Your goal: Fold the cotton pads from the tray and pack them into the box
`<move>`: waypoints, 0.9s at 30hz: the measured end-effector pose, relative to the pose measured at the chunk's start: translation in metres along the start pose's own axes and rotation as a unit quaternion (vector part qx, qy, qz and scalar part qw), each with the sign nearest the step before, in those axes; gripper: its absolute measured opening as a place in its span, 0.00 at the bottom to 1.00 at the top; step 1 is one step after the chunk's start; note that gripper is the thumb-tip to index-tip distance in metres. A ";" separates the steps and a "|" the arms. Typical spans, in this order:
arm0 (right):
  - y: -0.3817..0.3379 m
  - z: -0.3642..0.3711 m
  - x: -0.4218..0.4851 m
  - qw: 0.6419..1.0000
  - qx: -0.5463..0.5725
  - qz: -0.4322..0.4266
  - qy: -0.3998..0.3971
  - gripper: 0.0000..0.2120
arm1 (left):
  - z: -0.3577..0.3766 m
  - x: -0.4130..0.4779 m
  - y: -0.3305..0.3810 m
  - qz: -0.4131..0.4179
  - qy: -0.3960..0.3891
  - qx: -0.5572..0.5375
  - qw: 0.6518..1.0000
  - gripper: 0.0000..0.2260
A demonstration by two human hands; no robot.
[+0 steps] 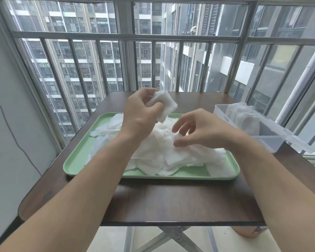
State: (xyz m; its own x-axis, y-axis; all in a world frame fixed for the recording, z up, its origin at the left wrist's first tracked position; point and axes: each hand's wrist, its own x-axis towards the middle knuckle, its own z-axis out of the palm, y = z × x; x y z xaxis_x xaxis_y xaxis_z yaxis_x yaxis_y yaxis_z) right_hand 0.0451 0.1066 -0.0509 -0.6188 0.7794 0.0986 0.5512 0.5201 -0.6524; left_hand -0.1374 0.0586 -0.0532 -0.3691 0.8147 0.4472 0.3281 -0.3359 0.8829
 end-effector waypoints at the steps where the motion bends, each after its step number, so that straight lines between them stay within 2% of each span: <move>1: -0.001 0.000 0.000 1.000 0.022 -0.015 -0.009 0.11 | 0.000 0.000 0.000 -0.002 0.002 0.001 1.000 0.16; 5: -0.005 -0.007 -0.003 0.989 0.134 -0.061 0.030 0.09 | 0.001 0.001 -0.003 -0.019 0.017 -0.019 1.000 0.12; 9: -0.004 -0.016 -0.006 0.948 0.313 -0.033 0.049 0.07 | 0.000 0.004 -0.007 -0.035 0.027 -0.031 0.999 0.09; 12: -0.003 -0.016 -0.005 0.922 0.383 -0.039 0.038 0.08 | 0.002 0.002 -0.008 -0.039 0.005 -0.035 0.999 0.09; 20: -0.002 -0.009 0.001 0.921 0.374 -0.021 0.111 0.08 | 0.010 -0.004 -0.003 -0.055 -0.094 -0.065 0.992 0.06; 23: -0.001 -0.010 0.001 0.922 0.367 -0.009 0.126 0.06 | 0.010 -0.005 -0.003 -0.051 -0.112 -0.073 0.990 0.08; 27: -0.002 -0.006 0.002 0.927 0.349 0.003 0.140 0.05 | 0.011 -0.007 -0.001 -0.058 -0.121 -0.088 0.987 0.06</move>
State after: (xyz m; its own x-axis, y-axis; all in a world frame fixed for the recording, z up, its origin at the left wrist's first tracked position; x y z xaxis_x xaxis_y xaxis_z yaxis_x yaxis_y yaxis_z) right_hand 0.0464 0.1088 -0.0448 -0.3937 0.8922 0.2214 -0.0034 0.2394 -0.9709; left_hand -0.1257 0.0588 -0.0584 -0.1698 0.9347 0.3124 0.1316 -0.2926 0.9471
